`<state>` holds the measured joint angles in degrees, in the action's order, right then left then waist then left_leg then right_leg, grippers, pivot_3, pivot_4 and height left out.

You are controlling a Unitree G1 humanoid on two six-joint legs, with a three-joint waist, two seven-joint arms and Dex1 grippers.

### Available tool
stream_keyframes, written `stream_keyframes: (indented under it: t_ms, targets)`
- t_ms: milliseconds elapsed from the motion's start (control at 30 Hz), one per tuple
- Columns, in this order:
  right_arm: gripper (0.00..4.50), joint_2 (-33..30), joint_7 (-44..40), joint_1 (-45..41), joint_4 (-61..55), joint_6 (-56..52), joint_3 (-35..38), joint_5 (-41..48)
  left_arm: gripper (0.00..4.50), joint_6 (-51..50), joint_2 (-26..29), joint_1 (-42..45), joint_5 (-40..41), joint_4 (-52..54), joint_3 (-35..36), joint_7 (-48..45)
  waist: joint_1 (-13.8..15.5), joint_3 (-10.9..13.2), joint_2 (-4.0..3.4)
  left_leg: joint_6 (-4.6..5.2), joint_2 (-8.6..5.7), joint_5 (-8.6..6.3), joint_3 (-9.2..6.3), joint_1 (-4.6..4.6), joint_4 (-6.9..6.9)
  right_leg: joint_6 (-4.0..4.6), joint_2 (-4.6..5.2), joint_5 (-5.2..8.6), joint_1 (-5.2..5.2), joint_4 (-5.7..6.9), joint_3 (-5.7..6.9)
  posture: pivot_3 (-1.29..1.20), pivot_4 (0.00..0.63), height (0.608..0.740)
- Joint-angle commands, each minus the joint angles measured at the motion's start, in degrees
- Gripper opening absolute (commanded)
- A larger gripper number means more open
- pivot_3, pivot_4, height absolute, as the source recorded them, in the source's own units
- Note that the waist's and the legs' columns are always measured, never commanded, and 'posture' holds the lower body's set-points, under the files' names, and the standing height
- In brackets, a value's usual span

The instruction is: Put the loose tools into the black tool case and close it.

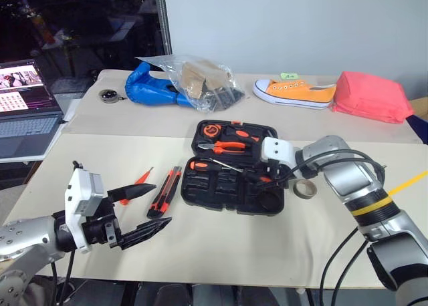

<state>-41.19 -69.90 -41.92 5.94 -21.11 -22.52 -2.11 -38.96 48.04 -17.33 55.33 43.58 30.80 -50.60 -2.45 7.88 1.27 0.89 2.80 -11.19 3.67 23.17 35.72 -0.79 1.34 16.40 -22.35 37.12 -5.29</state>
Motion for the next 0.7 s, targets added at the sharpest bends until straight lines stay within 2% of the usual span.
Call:
stream_keyframes:
  t_ms: [33, 133, 400, 700]
  targets:
    - [3.88, 0.0, 0.0, 0.1, -0.7, 2.7, 2.5, 1.2, 4.50, 1.5, 0.2, -0.7, 0.0, 1.5, 1.4, -0.1, 0.0, 0.0, 0.00, 0.00, 0.00, 0.00, 0.00, 0.00, 0.00, 0.00, 0.00, 0.00, 0.00, 0.00, 0.00, 0.00, 0.150, 0.740]
    - [3.20, 0.7, 0.7, 0.4, 0.0, 0.7, 1.7, 0.3, 4.50, 1.8, 0.1, -0.6, -0.2, 1.5, 0.8, 0.2, 0.0, 0.0, 0.00, 0.00, 0.00, 0.00, 0.00, 0.00, 0.00, 0.00, 0.01, 0.00, 0.00, 0.00, -0.01, 0.00, 0.150, 0.740]
    - [0.47, 2.6, 2.9, -0.7, 2.2, -3.3, -0.3, -3.1, 4.50, 2.1, 0.0, -0.6, -0.5, 1.6, 0.4, 0.2, 0.0, 0.0, 0.00, 0.00, 0.00, 0.00, 0.01, -0.03, 0.01, 0.00, 0.01, 0.00, 0.02, 0.02, -0.02, 0.00, 0.150, 0.740]
    - [0.44, 2.4, 0.6, -0.3, -0.1, -0.1, 1.2, -0.9, 4.50, 2.5, -0.2, -1.5, -0.6, 2.0, 0.5, 0.4, -0.1, 0.0, 0.00, 0.00, 0.01, 0.00, 0.01, -0.09, 0.03, 0.00, 0.01, -0.01, 0.09, 0.02, -0.02, 0.00, 0.150, 0.740]
